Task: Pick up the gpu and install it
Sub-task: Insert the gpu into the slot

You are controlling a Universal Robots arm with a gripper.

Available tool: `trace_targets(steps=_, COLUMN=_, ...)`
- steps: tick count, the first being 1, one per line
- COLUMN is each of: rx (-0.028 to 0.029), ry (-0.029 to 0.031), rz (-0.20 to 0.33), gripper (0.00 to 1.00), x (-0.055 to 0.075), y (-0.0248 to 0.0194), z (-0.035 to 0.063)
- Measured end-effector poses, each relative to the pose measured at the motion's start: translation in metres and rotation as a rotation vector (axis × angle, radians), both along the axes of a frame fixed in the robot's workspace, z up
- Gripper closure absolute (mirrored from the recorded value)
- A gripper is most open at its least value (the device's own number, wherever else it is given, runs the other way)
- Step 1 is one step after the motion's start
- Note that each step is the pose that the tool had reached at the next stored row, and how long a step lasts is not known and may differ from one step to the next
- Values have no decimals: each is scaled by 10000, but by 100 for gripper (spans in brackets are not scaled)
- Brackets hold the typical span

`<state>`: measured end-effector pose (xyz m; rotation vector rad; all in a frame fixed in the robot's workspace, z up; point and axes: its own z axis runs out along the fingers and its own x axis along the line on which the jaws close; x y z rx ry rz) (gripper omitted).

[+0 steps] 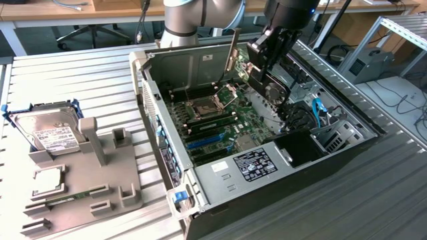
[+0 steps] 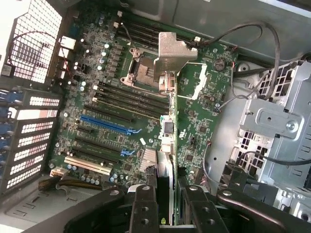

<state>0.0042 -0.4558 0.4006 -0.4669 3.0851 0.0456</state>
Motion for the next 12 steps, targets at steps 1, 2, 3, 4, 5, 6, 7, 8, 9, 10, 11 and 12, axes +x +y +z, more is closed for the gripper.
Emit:
trace_targets(steps=1, rx=-1, ry=0, rz=198, gripper=74, x=0, y=0, z=0)
trace_targets(steps=2, rx=-1, ry=0, rz=239, gripper=74, x=0, y=0, z=0)
trace_targets(steps=3, rx=0, ry=0, rz=389, gripper=74, x=0, y=0, z=0)
trace_targets(steps=4, rx=-1, ry=0, rz=535, gripper=74, x=0, y=0, z=0)
trace_targets(steps=5, rx=0, ry=0, rz=578, gripper=74, x=0, y=0, z=0)
trace_targets(steps=6, rx=0, ry=0, rz=600, gripper=74, x=0, y=0, z=0)
trace_targets(steps=7, rx=-1, ry=0, rz=624, gripper=74, x=0, y=0, z=0)
trace_targets(steps=8, rx=-1, ry=0, rz=646, gripper=74, x=0, y=0, z=0)
trace_targets(steps=9, rx=-1, ry=0, rz=667, gripper=74, x=0, y=0, z=0)
trace_targets(steps=10, rx=0, ry=0, rz=690, gripper=74, x=0, y=0, z=0)
trace_targets(steps=11, rx=0, ry=0, rz=714, gripper=74, x=0, y=0, z=0)
trace_targets(steps=12, rx=0, ry=0, rz=753, gripper=74, x=0, y=0, z=0)
